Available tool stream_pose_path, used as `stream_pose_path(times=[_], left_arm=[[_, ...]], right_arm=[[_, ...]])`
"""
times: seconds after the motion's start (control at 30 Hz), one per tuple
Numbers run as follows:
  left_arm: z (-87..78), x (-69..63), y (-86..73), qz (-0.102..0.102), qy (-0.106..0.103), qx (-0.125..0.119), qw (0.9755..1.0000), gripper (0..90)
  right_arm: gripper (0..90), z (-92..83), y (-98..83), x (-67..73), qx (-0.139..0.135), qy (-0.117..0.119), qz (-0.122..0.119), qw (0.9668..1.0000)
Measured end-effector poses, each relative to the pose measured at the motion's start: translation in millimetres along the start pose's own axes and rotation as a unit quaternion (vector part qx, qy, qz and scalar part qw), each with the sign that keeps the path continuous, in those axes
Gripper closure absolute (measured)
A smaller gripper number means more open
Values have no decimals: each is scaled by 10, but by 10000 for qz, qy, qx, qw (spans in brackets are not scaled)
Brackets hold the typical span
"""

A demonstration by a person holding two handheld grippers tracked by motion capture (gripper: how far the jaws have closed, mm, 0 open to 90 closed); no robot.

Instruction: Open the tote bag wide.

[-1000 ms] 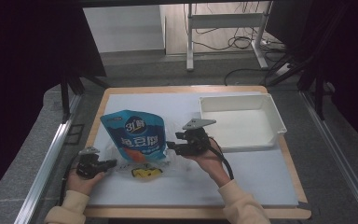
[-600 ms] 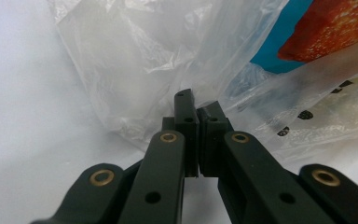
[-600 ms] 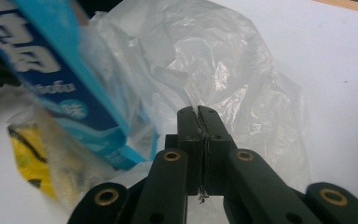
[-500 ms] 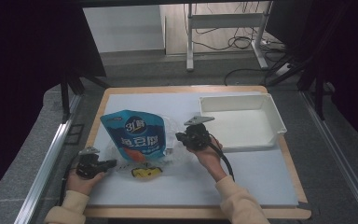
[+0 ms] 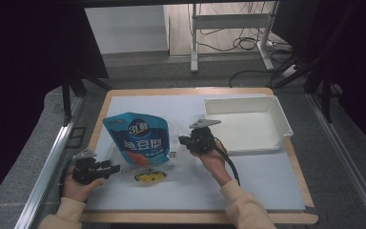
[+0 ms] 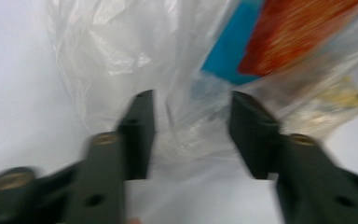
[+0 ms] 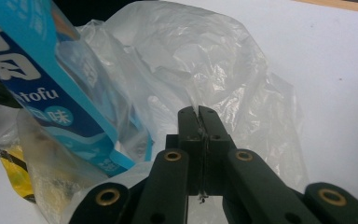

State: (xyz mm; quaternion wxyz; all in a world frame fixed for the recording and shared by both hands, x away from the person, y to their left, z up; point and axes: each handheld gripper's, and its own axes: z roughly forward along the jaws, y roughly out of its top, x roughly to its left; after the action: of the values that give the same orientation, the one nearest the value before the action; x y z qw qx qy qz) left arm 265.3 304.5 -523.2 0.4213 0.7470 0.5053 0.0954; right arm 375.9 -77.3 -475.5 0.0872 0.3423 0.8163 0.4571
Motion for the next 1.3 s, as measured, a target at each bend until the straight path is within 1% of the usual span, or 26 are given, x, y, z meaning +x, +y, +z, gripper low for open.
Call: stream_pose_path(times=[0.03, 0.07, 0.1, 0.13, 0.23, 0.33, 0.37, 0.4, 0.43, 0.47, 0.5, 0.53, 0.63, 0.77, 0.8, 0.87, 0.9, 0.93, 0.97, 1.03, 1.07, 1.13, 1.17, 1.23, 1.27, 1.3], left_arm=[[-147, -36, 35, -1, 44, -219, 9998, 371], [-147, -36, 35, -1, 44, -219, 9998, 348], [-274, -45, 96, -31, 97, -452, 9989, 337], [-274, -45, 96, -31, 97, -452, 9989, 331], [-367, -61, 223, 9, 150, -626, 9979, 332], [-336, -85, 364, 148, 206, -592, 9979, 340], [-270, -75, 436, 280, 243, -438, 9984, 352], [-270, -75, 436, 280, 243, -438, 9984, 366], [-239, -61, 458, 336, 262, -374, 9984, 366], [-213, -40, 474, 384, 306, -345, 9982, 388], [-191, -18, 488, 377, 339, -327, 9982, 424], [-169, 1, 502, 345, 331, -319, 9983, 424], [-135, 42, 567, 397, 370, -272, 9982, 422], [-201, 70, 672, 416, 336, -413, 9977, 414], [-205, 81, 698, 390, 321, -408, 9979, 417], [-183, 103, 735, 399, 298, -396, 9980, 458], [-162, 117, 749, 369, 274, -419, 9981, 458], [-126, 138, 764, 333, 235, -363, 9985, 510], [-58, 157, 776, 266, 241, -299, 9989, 636], [-29, 163, 780, 221, 200, -266, 9992, 762], [-10, 167, 781, 202, 175, -239, 9994, 762], [25, 176, 782, 191, 217, -182, 9994, 837], [36, 185, 781, 172, 257, -197, 9993, 864], [28, 232, 788, 59, 329, -317, 9989, 873], [28, 232, 788, 59, 329, -317, 9989, 876], [13, 251, 793, 19, 361, -378, 9986, 877]], right_arm=[[883, 2, 6, 6, -5, 30, -54, 10000], [883, 2, 6, 6, -5, 30, -54, 10000], [883, -2, 14, 16, -18, 39, -63, 10000], [883, -2, 14, 16, -18, 39, -63, 10000], [883, -35, 32, 27, -71, 60, -57, 9999], [883, -50, 42, 36, -93, 66, -85, 9999], [883, -56, 44, 45, -93, 80, -100, 9999], [883, -56, 44, 45, -93, 80, -100, 9999], [883, -57, 44, 50, -84, 82, -103, 9999], [883, -57, 43, 51, -85, 81, -117, 9999], [883, -57, 39, 52, -81, 91, -108, 9999], [883, -57, 39, 52, -81, 91, -108, 9999], [883, -51, 32, 41, -51, 92, -90, 9999], [882, -44, 24, 42, -25, 94, -102, 9999], [883, -41, 24, 43, -21, 92, -102, 9999], [883, -33, 20, 45, -8, 94, -101, 9999], [882, -28, 17, 46, -3, 96, -103, 9999], [883, -23, 13, 45, 2, 94, -113, 9999], [882, -18, 7, 42, 15, 94, -97, 9999], [883, -17, 4, 31, 4, 86, -94, 9999], [883, -17, 4, 31, 4, 86, -94, 9999], [882, -23, 2, 21, 2, 74, -69, 9999], [882, -30, 1, 11, -7, 61, -53, 10000], [883, -40, 0, -3, -42, 38, -52, 10000], [883, -40, 0, -3, -42, 38, -52, 10000], [883, -55, 3, -16, -99, 7, -24, 9999]])
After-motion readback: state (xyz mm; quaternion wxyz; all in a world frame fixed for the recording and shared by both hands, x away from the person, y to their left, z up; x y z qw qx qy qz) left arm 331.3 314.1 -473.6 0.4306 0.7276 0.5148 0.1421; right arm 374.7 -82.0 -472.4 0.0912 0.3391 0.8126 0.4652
